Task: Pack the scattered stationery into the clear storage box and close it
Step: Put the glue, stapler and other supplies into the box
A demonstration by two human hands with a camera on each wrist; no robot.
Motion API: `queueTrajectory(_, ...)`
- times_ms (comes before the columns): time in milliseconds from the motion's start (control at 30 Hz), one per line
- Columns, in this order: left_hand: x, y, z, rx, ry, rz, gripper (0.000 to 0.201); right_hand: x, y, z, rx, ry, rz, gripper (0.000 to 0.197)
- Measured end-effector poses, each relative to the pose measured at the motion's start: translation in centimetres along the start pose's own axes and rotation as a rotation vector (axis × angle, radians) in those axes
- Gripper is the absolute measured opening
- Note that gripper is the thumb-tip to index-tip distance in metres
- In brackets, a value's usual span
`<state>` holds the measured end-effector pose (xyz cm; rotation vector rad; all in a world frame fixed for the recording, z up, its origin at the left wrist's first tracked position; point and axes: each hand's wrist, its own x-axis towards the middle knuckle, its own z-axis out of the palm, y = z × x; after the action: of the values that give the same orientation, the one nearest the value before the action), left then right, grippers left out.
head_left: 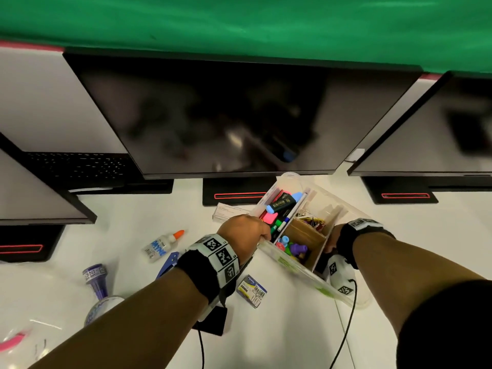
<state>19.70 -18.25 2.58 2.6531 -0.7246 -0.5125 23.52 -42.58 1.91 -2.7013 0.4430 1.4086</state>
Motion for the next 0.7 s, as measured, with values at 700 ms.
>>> queueTrajectory(700, -9.1, -13.1, 3.2, -0.079, 0.06, -0.603, 0.047, -6.5, -21.4, 7.3, -0.094, 0.26, -0.548, 0.025)
